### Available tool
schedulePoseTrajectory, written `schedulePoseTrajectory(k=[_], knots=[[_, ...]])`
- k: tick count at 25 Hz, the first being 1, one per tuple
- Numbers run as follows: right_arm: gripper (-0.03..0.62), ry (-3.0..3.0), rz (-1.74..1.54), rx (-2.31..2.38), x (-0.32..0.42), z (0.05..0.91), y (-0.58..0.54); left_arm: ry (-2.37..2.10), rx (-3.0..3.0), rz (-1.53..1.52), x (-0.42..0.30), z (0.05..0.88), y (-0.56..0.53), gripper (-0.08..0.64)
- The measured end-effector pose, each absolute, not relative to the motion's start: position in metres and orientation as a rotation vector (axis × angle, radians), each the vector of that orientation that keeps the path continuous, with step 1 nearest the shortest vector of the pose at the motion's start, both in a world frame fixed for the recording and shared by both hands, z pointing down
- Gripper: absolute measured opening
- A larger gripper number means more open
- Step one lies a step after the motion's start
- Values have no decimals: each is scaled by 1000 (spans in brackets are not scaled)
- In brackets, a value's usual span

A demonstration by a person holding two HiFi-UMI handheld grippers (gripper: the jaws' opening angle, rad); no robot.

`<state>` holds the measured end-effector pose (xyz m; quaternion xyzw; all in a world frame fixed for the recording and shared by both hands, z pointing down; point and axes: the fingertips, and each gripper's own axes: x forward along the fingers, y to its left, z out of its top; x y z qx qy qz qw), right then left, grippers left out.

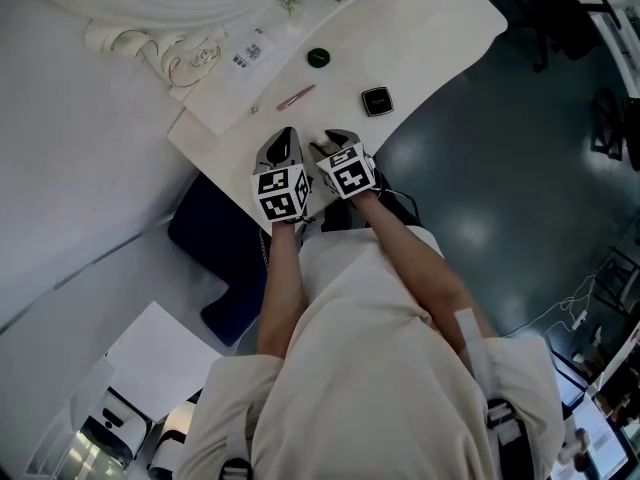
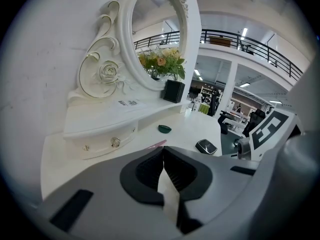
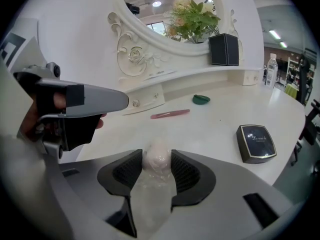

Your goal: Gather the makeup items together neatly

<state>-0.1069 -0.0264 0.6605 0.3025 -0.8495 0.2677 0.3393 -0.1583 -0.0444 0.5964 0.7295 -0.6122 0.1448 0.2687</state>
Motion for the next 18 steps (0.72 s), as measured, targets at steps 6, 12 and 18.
schedulePoseTrajectory(k=[6, 12, 18], knots=[[207, -2221, 693, 891, -92, 651, -44, -1634, 1992, 398, -148, 594, -51, 15], [206, -2188, 693, 1057, -65, 650, -70, -1605, 2023, 422, -135, 594, -58, 15], [206, -2169, 732, 1211, -46, 648, -90, -1576, 2043, 454, -127, 597, -65, 15]])
